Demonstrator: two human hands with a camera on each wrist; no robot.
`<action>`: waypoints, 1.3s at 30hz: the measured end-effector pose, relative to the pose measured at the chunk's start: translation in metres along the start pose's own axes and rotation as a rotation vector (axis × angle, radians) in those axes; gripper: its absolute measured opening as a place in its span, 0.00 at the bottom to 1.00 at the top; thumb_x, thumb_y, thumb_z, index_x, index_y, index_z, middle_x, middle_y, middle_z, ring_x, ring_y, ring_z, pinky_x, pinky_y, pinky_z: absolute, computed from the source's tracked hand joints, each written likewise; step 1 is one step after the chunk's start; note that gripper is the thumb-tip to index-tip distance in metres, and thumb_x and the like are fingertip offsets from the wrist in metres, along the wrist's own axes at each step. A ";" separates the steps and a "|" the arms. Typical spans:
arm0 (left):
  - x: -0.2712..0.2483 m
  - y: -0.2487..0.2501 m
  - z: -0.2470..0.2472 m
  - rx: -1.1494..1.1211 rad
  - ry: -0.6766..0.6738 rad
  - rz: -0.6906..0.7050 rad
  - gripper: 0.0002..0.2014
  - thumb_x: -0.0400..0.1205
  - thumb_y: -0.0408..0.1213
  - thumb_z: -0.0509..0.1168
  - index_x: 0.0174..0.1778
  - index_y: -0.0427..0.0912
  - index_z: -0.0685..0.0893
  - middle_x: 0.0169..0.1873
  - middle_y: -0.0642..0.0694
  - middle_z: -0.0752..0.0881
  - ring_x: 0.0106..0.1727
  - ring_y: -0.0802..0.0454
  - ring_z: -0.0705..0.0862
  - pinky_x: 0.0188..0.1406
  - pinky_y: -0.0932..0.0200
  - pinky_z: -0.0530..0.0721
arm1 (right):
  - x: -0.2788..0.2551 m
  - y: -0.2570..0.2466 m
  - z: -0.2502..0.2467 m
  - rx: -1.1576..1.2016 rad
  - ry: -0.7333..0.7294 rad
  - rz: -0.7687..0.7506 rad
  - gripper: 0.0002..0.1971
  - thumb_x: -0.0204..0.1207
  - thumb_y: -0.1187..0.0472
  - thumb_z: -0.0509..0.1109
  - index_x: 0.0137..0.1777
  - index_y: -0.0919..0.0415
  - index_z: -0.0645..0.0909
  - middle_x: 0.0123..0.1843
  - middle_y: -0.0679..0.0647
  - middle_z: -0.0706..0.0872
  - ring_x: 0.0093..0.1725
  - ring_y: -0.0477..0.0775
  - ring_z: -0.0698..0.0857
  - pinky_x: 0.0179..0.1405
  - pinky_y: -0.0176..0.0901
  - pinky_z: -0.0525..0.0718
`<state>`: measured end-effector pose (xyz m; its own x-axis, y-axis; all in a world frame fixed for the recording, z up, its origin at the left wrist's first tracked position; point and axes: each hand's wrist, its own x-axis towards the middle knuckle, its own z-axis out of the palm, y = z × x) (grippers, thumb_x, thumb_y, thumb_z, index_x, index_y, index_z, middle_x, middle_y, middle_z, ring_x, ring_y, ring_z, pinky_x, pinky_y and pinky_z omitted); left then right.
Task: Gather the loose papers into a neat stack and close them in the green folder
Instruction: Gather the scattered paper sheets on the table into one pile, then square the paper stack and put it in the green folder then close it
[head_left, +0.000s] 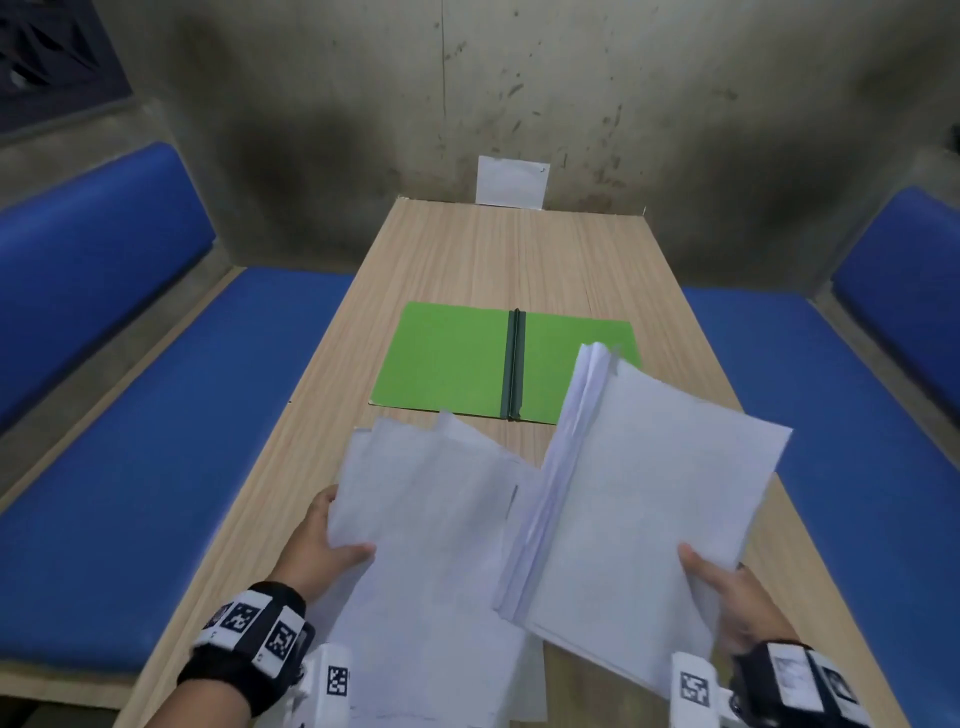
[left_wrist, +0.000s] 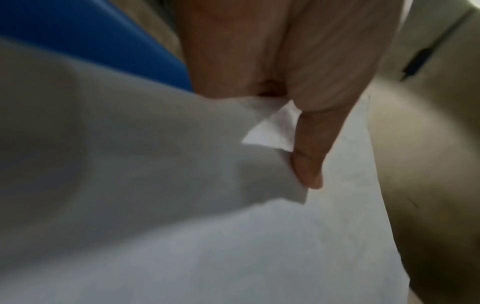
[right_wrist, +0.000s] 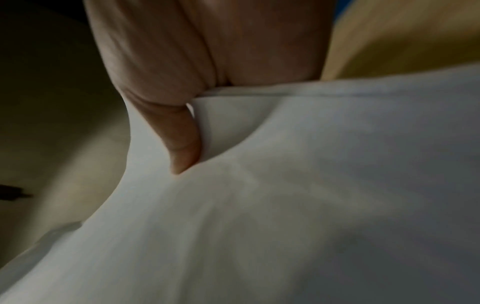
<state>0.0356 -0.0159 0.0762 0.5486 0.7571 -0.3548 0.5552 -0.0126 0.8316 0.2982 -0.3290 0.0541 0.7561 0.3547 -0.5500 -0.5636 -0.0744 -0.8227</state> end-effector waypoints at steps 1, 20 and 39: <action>0.000 -0.001 0.004 -0.019 -0.009 -0.019 0.28 0.72 0.26 0.72 0.66 0.44 0.71 0.54 0.43 0.83 0.54 0.44 0.83 0.52 0.53 0.78 | 0.003 0.010 0.010 0.014 -0.038 0.040 0.14 0.69 0.69 0.69 0.55 0.73 0.80 0.33 0.58 0.93 0.30 0.57 0.91 0.30 0.47 0.89; 0.021 -0.042 0.067 -0.275 -0.123 -0.262 0.28 0.79 0.50 0.65 0.73 0.44 0.69 0.63 0.43 0.83 0.63 0.42 0.81 0.66 0.48 0.77 | 0.008 0.067 0.112 -0.545 -0.140 0.203 0.16 0.71 0.66 0.69 0.60 0.67 0.79 0.56 0.66 0.87 0.56 0.65 0.85 0.62 0.55 0.82; -0.014 0.079 0.018 -0.386 0.014 0.208 0.32 0.60 0.43 0.82 0.60 0.42 0.81 0.47 0.49 0.89 0.51 0.49 0.87 0.48 0.56 0.83 | -0.047 -0.043 0.103 -0.182 -0.215 -0.423 0.11 0.69 0.72 0.73 0.51 0.61 0.83 0.41 0.51 0.92 0.35 0.45 0.90 0.31 0.32 0.86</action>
<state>0.0830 -0.0392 0.1389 0.6142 0.7729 -0.1593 0.1583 0.0771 0.9844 0.2524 -0.2464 0.1302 0.8094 0.5710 -0.1374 -0.1414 -0.0377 -0.9892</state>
